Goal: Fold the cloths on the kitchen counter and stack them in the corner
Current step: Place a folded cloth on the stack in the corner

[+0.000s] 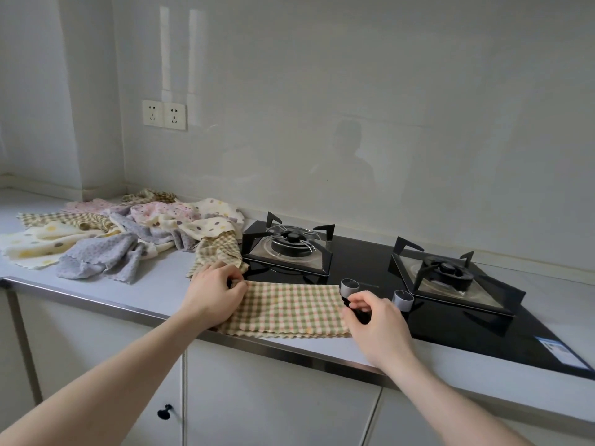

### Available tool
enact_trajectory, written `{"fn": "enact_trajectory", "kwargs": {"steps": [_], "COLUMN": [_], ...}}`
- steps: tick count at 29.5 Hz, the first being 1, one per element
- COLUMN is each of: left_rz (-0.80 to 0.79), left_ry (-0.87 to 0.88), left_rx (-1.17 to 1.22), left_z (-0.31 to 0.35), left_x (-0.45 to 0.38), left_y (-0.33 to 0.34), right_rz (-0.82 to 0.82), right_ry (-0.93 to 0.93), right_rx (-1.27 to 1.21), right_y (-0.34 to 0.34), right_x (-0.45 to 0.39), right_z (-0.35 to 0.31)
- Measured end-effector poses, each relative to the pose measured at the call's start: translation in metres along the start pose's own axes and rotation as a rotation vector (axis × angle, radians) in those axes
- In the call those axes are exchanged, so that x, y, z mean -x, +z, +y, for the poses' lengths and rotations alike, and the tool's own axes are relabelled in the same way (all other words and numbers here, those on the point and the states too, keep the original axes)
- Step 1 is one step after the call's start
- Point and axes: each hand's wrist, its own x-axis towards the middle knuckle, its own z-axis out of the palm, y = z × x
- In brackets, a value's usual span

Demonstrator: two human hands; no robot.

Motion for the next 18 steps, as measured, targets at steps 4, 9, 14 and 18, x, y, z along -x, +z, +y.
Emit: {"fn": "enact_trajectory", "kwargs": {"steps": [4, 9, 14, 18], "left_rz": [0.002, -0.018, -0.055, -0.057], "left_ry": [-0.007, -0.039, -0.068, -0.078], "left_rx": [0.036, 0.063, 0.129, 0.137], "left_z": [0.000, -0.001, -0.001, 0.001], "left_x": [0.002, 0.003, 0.005, 0.006], "left_y": [-0.001, -0.003, -0.009, -0.011], "right_rz": [-0.005, -0.124, -0.239, -0.253], "right_ry": [0.170, 0.343, 0.445, 0.512], "right_rx": [-0.046, 0.032, 0.114, 0.059], "right_y": [-0.001, 0.002, 0.006, 0.003], "right_x": [-0.005, -0.020, -0.026, -0.029], "right_z": [-0.012, -0.040, -0.063, -0.068]}}
